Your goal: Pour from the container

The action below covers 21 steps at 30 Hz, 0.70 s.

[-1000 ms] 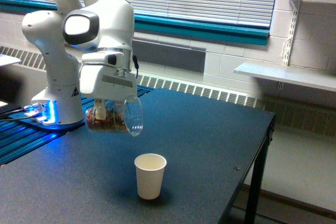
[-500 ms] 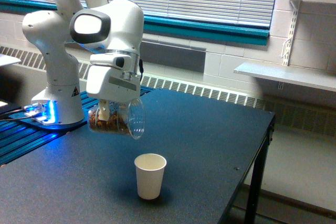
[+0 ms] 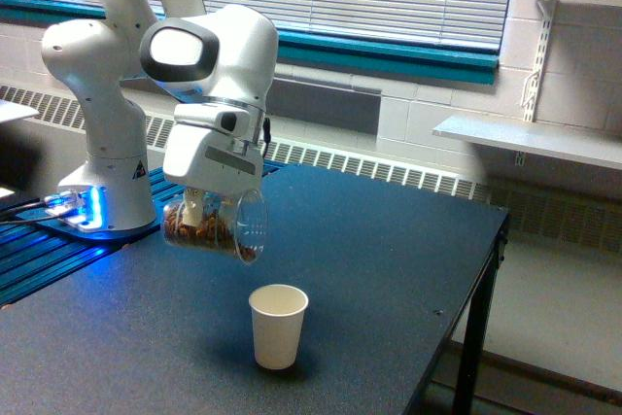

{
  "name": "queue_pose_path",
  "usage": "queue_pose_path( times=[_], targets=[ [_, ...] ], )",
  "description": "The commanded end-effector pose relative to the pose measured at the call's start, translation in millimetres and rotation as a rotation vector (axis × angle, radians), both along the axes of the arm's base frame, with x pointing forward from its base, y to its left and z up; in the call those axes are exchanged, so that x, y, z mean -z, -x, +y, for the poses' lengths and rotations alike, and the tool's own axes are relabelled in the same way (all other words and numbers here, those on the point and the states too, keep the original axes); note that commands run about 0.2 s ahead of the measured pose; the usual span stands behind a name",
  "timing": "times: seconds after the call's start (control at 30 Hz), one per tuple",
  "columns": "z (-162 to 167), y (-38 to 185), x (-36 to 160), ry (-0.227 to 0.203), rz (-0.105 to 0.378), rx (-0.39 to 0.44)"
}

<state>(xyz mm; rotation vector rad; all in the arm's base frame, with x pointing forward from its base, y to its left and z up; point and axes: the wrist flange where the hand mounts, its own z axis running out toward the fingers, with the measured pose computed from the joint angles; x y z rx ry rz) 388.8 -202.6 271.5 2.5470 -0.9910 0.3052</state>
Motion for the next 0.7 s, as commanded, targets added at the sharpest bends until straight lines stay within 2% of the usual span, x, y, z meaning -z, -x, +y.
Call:
queue_pose_path(
  times=[0.03, 0.7],
  targets=[
    [3.4, -6.0, -0.8, 0.024, 0.0, 0.027],
    [7.6, -14.0, 2.1, 0.074, 0.043, 0.057]
  ],
)
